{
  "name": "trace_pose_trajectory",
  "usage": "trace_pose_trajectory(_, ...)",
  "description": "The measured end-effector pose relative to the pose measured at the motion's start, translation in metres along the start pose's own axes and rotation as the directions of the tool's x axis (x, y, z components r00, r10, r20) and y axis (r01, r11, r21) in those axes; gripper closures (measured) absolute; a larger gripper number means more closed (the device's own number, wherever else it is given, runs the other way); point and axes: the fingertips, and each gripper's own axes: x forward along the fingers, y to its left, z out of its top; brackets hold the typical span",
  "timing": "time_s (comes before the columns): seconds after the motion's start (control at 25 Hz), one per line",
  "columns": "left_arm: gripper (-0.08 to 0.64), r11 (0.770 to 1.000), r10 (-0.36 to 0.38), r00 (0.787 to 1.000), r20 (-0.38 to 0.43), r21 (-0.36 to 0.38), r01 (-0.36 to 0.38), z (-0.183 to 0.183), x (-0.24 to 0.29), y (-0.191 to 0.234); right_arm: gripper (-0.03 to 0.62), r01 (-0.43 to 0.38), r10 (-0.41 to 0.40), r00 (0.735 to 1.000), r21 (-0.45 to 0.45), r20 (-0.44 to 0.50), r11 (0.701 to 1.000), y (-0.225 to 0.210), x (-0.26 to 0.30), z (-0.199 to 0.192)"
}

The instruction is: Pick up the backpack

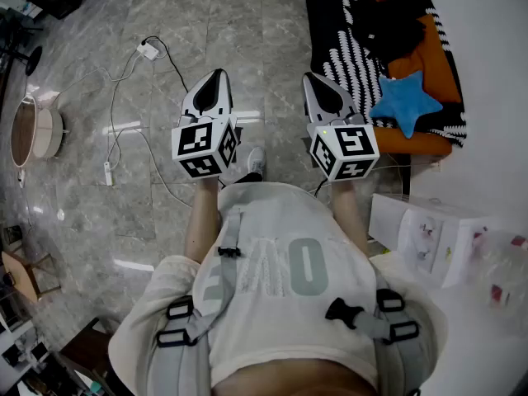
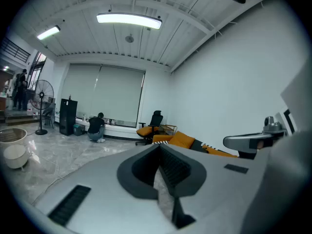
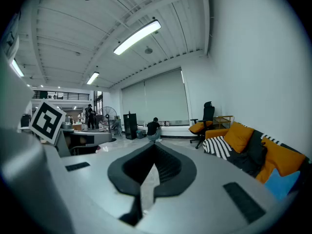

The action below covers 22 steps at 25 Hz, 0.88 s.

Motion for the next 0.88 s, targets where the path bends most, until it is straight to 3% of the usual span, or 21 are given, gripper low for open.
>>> trace_pose_trajectory(0.44,0.54,1.0,-0.008,1.0,-0.002,-0.021,0.007,-0.001,0.026,0.013,0.584,-0.006,0.007,0.999,0.006,-0.032,1.0,-0.011,0.025,-0.006)
trace_pose_trajectory(0.64,0.54,0.999,0.004,1.0,0.01,-0.036,-0.004,0.003,0.04,0.038,0.584,-0.047,0.048,0.999,0.091,-0.009,0.995,-0.005,0.051,0.0)
trace_pose_trajectory(0.88,0.54,0.997,-0.004,1.0,0.016,-0.076,0.005,0.008,0.068,0.092,0.584,-0.004,0.006,1.0,0.066,-0.029,0.998,0.007,0.089,0.005)
